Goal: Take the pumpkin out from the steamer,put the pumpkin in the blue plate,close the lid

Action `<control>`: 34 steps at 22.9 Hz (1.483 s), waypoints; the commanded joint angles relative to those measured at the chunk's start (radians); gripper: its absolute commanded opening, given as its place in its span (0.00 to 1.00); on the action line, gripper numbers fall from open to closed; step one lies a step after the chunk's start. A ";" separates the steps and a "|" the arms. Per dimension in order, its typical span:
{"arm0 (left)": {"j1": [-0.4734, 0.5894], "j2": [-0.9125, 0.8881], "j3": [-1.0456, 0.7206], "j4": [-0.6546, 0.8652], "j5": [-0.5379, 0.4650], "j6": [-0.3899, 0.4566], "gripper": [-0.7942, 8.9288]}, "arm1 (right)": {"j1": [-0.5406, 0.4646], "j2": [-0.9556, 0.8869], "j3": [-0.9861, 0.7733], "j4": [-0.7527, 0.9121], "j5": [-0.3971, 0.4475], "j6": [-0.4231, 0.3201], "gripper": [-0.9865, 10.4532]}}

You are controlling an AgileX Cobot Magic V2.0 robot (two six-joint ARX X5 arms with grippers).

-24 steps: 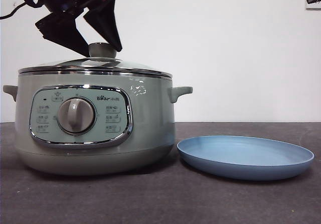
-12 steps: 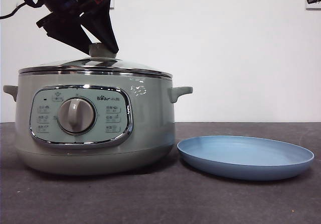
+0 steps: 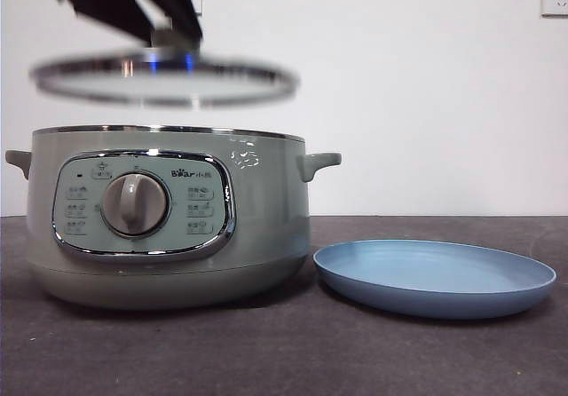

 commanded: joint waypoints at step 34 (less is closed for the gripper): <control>-0.001 -0.551 0.027 -0.220 -0.563 0.062 0.07 | 0.674 1.243 0.884 -0.254 0.517 -0.294 0.56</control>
